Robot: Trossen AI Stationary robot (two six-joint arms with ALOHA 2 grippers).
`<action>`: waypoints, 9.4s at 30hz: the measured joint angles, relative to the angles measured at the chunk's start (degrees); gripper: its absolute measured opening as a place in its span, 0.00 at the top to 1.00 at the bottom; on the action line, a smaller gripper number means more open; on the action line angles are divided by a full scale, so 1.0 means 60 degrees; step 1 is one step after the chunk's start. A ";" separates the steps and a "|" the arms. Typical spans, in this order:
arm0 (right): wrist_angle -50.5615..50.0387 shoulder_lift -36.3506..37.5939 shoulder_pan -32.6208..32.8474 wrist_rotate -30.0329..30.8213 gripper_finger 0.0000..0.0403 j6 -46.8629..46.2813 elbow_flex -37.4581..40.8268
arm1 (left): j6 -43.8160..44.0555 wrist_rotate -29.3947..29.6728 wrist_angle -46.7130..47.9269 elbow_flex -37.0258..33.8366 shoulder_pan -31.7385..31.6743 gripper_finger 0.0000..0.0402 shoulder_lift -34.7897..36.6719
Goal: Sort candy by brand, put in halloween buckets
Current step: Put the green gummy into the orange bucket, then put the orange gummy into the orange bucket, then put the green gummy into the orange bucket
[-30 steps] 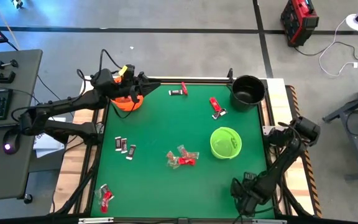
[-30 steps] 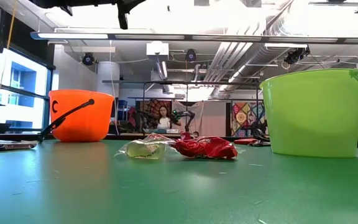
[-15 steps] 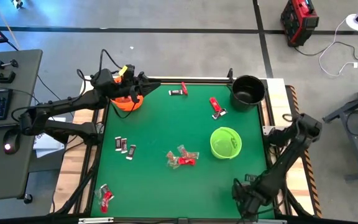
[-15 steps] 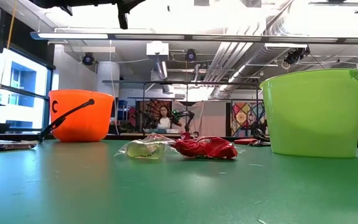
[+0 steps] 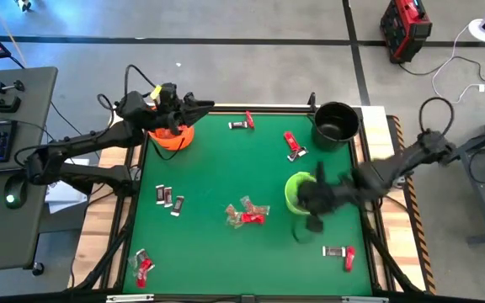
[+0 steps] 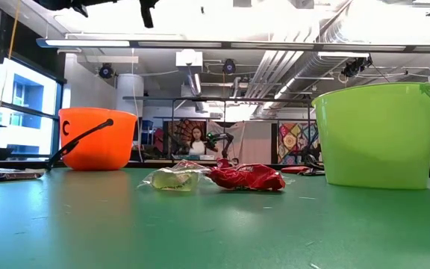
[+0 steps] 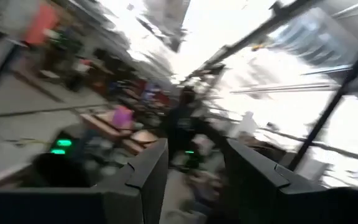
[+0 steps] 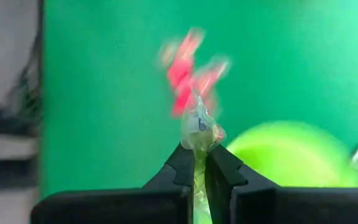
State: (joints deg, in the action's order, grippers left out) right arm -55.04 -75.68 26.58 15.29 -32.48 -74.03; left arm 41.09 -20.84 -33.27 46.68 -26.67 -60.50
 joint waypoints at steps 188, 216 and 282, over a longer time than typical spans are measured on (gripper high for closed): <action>-0.0558 0.2485 -0.3236 0.1941 0.28 -0.1830 0.1365 | -0.7117 0.5495 1.4313 0.2968 -0.2887 0.69 -0.1343; -0.0679 0.2481 -0.3236 0.1614 0.28 -0.0796 0.1366 | -0.9801 0.2888 1.1684 0.2965 0.7189 0.40 -0.5124; -0.0460 0.2481 -0.3233 0.0954 0.28 -0.2252 0.1368 | -0.4686 0.9071 1.6468 0.2965 -0.1218 0.53 -0.0235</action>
State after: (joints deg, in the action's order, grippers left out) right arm -57.80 -60.80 7.18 21.02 -46.00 -65.82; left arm 12.97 33.58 65.54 64.47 -33.98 -61.91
